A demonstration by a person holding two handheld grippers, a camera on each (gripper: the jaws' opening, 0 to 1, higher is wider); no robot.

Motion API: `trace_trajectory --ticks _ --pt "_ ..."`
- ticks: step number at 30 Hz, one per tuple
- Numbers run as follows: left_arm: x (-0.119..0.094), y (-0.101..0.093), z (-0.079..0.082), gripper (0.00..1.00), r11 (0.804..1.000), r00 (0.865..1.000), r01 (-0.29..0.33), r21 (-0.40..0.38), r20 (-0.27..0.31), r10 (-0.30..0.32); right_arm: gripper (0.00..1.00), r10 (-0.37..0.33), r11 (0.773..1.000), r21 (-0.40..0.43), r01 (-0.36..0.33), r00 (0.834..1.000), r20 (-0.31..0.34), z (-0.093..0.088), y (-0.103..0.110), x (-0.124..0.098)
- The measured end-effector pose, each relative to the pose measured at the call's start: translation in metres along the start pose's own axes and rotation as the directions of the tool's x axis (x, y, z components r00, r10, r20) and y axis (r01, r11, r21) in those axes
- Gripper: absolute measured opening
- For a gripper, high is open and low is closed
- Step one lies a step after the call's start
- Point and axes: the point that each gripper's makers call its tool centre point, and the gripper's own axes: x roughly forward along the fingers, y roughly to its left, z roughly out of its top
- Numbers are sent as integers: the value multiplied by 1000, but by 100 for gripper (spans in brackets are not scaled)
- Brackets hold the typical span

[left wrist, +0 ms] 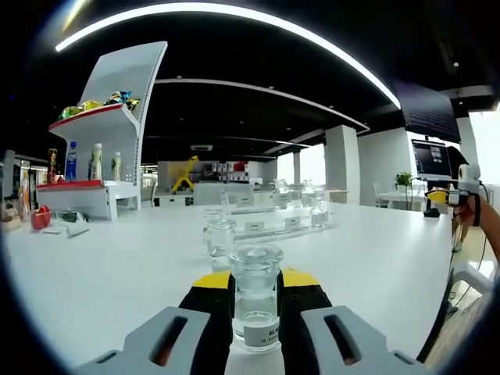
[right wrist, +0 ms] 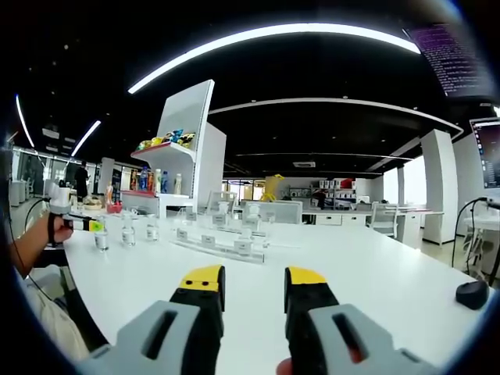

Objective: Identify the label on the chemical reagent bottle, grasp the chemical reagent bottle, and place it in the designated position on the reagent rack

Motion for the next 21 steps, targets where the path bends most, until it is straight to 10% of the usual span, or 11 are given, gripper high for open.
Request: trace_trajectory --ticks 21 --pt "-5 -2 8 20 1000 1000 -13 -12 -1 13 30 11 1000 0 -11 1000 -9 -3 5 3"
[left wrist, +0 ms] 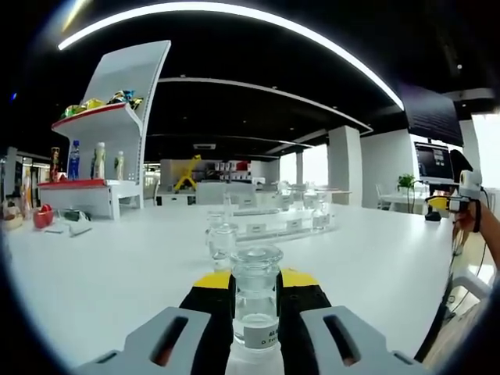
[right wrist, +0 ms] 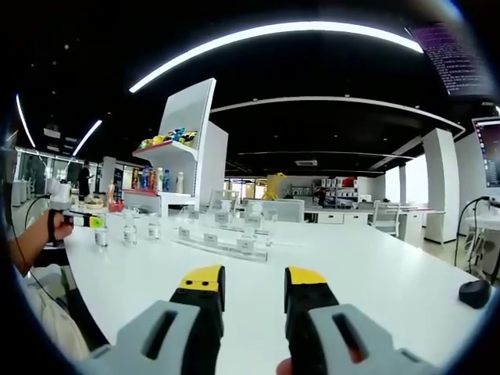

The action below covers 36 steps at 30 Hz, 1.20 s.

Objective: Identify the label on the chemical reagent bottle, grasp the chemical reagent bottle, and place it in the designated position on the reagent rack

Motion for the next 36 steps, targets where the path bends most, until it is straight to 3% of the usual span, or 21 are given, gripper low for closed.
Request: trace_trajectory --ticks 22,36 --pt "-13 -11 24 20 999 999 22 27 26 -23 30 9 1000 -4 -9 1000 -3 0 4 2" --pt "-4 -11 38 20 998 999 33 44 35 -35 30 2 1000 -6 -3 1000 -8 -1 3 2"
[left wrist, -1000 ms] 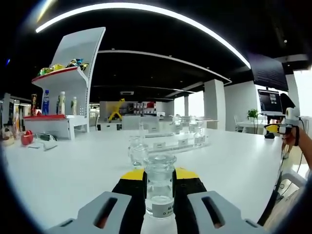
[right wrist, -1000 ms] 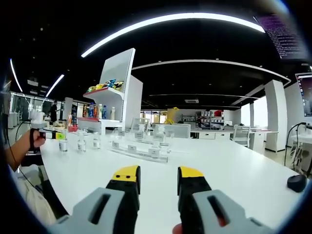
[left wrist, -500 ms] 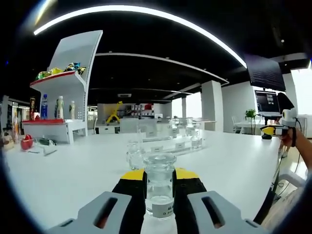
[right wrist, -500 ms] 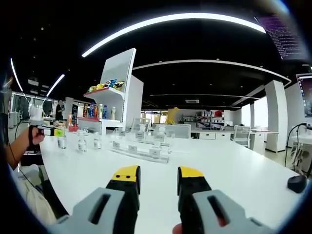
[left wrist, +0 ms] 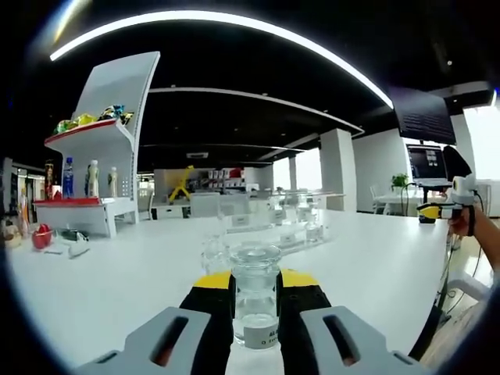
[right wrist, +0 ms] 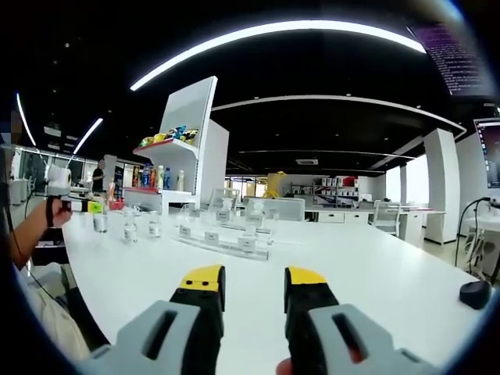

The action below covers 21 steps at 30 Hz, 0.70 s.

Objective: Identify the label on the chemical reagent bottle, grasp the chemical reagent bottle, and place it in the designated position on the reagent rack

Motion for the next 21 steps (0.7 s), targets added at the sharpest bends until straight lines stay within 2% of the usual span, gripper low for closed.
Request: trace_trajectory --ticks 8,14,21 --pt "6 -7 14 20 1000 1000 24 -14 11 -24 29 -8 1000 5 8 1000 -9 -4 -3 2" --pt "10 -13 21 20 999 999 45 -1 6 -45 29 -5 1000 5 5 1000 -1 -2 -3 1" --pt "18 -20 32 20 997 997 75 -27 7 -75 29 -3 1000 4 3 1000 0 -1 -3 0"
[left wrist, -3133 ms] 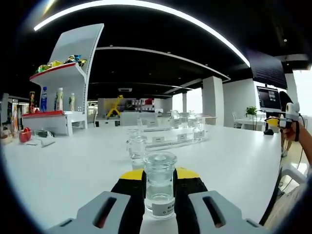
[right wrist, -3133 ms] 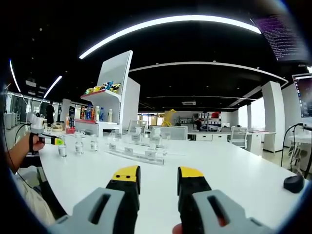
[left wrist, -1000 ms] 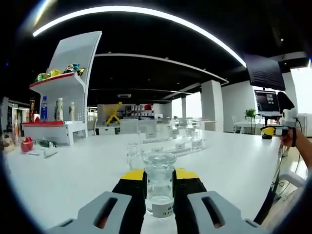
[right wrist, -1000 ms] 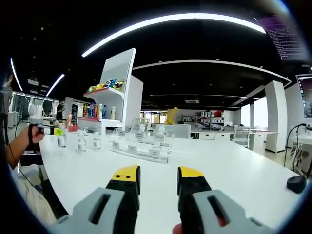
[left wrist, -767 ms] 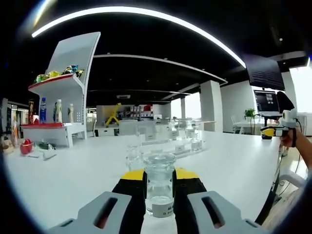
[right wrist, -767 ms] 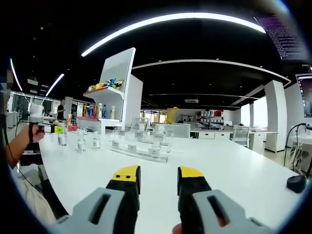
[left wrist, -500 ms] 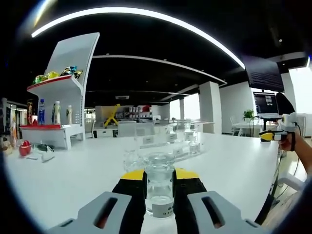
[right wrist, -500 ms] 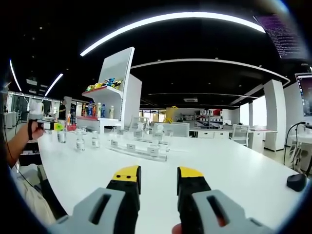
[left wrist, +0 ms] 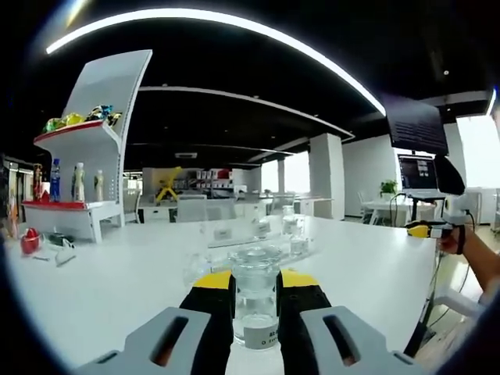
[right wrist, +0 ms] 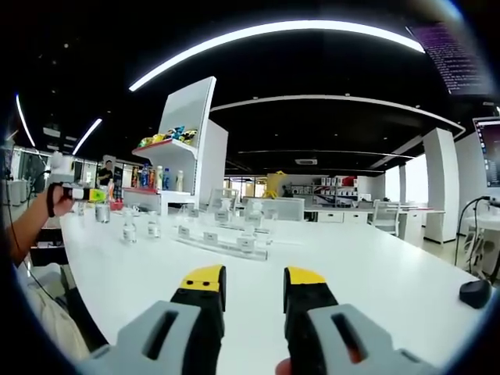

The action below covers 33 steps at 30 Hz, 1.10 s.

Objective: Identify the label on the chemical reagent bottle, grasp the chemical reagent bottle, and place it in the designated position on the reagent rack

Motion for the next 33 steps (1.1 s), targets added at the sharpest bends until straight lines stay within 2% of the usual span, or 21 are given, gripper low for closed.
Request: trace_trajectory --ticks 7,16,33 --pt "10 -9 11 20 999 999 38 -25 28 -38 29 13 1000 -1 -13 1000 -7 -1 4 2" --pt "27 -20 24 20 998 998 65 -2 22 -65 29 26 1000 6 -26 999 -20 -7 9 7" --pt "60 -33 27 20 995 995 101 -16 13 -100 29 27 1000 16 -27 999 -40 -15 5 11"
